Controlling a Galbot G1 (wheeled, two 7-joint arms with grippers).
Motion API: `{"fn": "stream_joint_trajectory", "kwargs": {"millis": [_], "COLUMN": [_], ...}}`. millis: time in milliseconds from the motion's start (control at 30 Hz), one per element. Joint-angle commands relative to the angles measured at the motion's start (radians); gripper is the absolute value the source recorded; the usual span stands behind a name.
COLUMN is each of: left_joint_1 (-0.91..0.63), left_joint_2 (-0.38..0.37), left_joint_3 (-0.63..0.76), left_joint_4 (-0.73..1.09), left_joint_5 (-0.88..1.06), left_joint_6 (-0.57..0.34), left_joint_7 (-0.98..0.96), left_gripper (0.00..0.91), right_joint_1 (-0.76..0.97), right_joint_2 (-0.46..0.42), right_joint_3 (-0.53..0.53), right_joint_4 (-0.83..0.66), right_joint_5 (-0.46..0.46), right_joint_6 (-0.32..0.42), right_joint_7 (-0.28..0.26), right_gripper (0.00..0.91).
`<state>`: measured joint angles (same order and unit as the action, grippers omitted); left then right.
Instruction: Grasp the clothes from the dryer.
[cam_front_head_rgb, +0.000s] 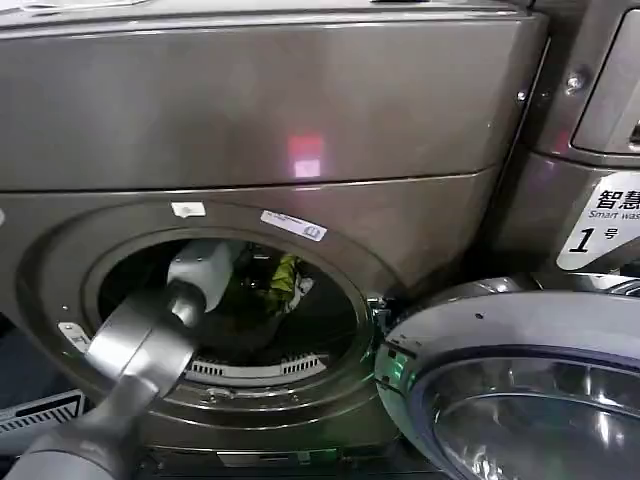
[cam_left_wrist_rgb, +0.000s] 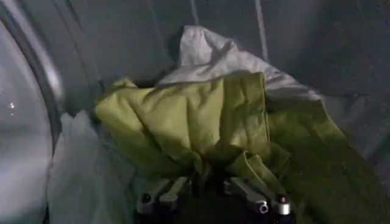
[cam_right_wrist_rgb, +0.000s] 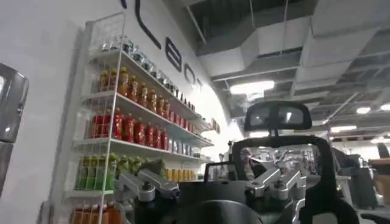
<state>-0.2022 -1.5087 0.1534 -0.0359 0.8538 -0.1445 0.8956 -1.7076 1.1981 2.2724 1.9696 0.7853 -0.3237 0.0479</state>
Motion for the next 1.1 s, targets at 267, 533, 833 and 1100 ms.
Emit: {"fn": "stream_joint_trajectory", "kwargs": {"millis": [267,533,833,1100], "left_joint_1": [0.100,0.420,0.657,0.824], "left_joint_2": [0.072,0.116,0.069,0.009], "left_joint_3": [-0.297,-0.393,-0.481,-0.537], "left_joint_4": [-0.260,-0.711,-0.963,-1.142], "left_joint_5": [-0.334,-0.698,-0.823,-0.734], "left_joint_6": [0.073,0.147,-0.052,-0.186], "left_joint_7": [-0.294,-0.567,-0.887,-1.121], "left_gripper": [0.000,0.000,0.000,0.000], "right_joint_1": [0.003,0.002,0.003,0.001], "right_joint_2": [0.004,-0.001,0.001,0.000], "right_joint_3": [-0.004,-0.010,-0.015,-0.015], "right_joint_4": [-0.012,-0.015,-0.016,-0.016], "right_joint_5": [-0.016,-0.020,-0.022,-0.068], "right_joint_6": [0.009,0.013,0.018,0.037], "right_joint_7": [-0.003,-0.002,-0.001,-0.020], "right_gripper": [0.907,0.907,0.907,0.907]}}
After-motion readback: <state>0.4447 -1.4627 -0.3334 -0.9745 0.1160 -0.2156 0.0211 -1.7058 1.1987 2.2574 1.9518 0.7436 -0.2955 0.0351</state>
